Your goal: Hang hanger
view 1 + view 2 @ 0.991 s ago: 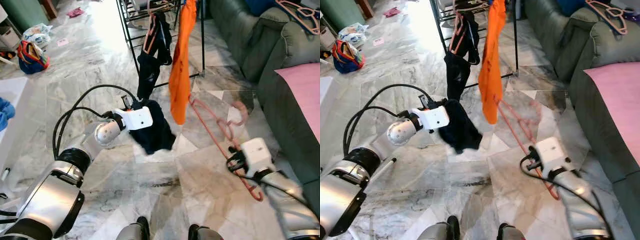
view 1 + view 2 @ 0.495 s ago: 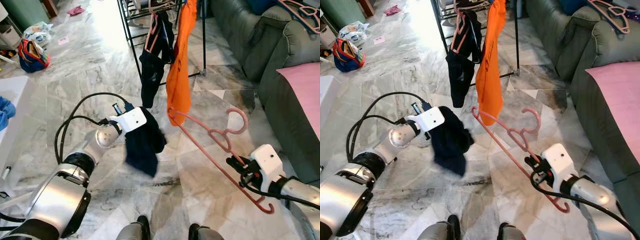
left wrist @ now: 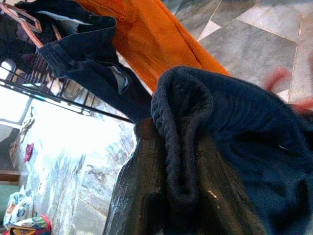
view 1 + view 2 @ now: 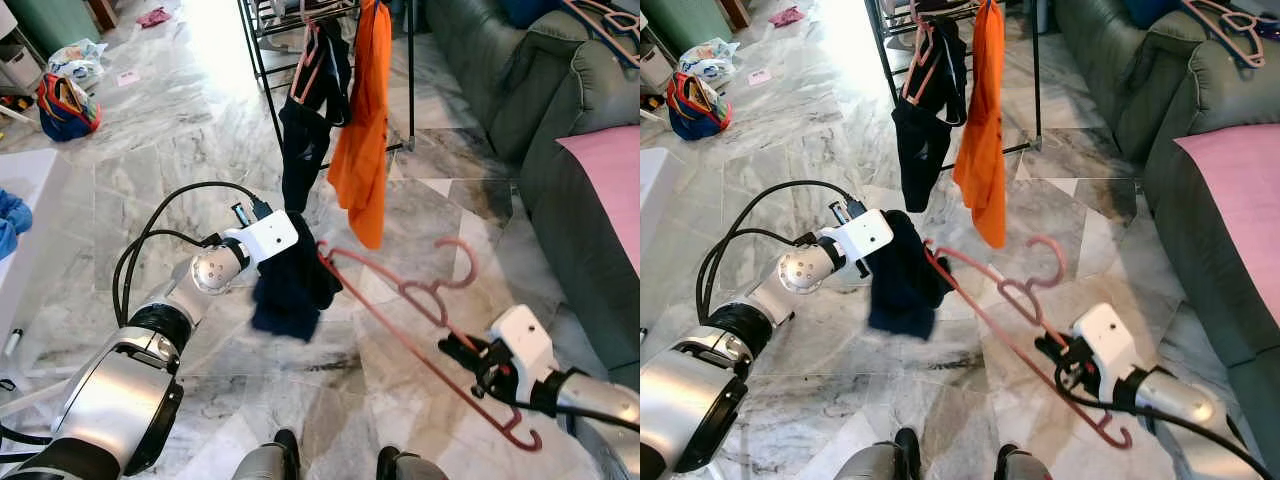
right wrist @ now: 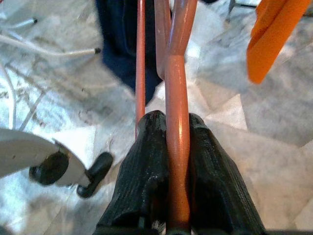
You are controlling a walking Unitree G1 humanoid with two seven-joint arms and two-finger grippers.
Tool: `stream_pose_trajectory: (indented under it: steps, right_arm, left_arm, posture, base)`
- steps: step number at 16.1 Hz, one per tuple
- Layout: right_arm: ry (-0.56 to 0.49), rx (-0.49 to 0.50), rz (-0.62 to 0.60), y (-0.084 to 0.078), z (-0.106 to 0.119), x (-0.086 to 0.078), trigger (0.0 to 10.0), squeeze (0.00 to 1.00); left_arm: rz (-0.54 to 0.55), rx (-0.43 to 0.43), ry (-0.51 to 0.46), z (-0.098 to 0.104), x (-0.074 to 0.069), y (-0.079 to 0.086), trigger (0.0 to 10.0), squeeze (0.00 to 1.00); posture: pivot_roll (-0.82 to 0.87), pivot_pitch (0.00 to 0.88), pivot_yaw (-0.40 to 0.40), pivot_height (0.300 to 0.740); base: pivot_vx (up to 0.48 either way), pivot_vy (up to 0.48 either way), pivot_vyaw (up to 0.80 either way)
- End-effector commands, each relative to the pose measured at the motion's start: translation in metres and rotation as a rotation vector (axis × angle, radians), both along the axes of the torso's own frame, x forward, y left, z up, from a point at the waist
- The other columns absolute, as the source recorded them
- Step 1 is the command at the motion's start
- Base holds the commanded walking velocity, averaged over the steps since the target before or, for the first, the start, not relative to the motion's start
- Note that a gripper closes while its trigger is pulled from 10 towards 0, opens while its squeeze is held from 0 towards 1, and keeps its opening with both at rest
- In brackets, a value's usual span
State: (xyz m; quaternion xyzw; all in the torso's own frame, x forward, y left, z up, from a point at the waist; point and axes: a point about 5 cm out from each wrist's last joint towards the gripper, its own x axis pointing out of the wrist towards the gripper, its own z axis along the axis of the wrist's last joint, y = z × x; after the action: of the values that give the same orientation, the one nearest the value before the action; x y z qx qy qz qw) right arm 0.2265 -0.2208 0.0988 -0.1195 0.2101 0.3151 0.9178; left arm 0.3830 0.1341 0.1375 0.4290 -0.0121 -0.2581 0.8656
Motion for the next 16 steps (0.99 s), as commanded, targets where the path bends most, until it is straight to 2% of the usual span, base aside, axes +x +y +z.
stream_pose_trajectory:
  steps: [1, 5, 7, 12, 16]
  right_arm:
    - [0.04, -0.013, 0.033, 0.001, -0.005, -0.006, 10.0, 0.0]
    - [0.062, -0.158, 0.015, -0.015, -0.013, -0.006, 10.0, 0.0]
    - [0.062, -0.154, 0.017, -0.013, -0.014, -0.005, 10.0, 0.0]
    - [0.088, -0.113, 0.084, 0.004, -0.019, -0.009, 10.0, 0.0]
    - [0.1, -0.114, 0.101, 0.002, -0.017, -0.013, 10.0, 0.0]
  left_arm:
    - [0.006, -0.004, -0.012, 0.003, 0.0, 0.007, 10.0, 0.0]
    - [0.019, -0.006, -0.006, 0.003, 0.001, 0.012, 10.0, 0.0]
    - [0.017, -0.007, -0.008, 0.005, 0.001, 0.012, 10.0, 0.0]
    - [-0.001, -0.011, -0.001, 0.008, 0.002, 0.011, 10.0, 0.0]
    - [-0.003, -0.012, 0.009, 0.005, 0.0, 0.011, 10.0, 0.0]
  posture:
    - [-0.06, 0.232, 0.113, 0.74]
    - [-0.06, 0.231, 0.112, 0.74]
    - [-0.05, 0.228, 0.116, 0.74]
    - [-0.05, 0.231, 0.12, 0.74]
    - [-0.05, 0.233, 0.118, 0.74]
  base:
    - [0.0, 0.0, 0.0]
    - [0.0, 0.0, 0.0]
    - [0.0, 0.0, 0.0]
    - [0.0, 0.0, 0.0]
    - [0.0, 0.0, 0.0]
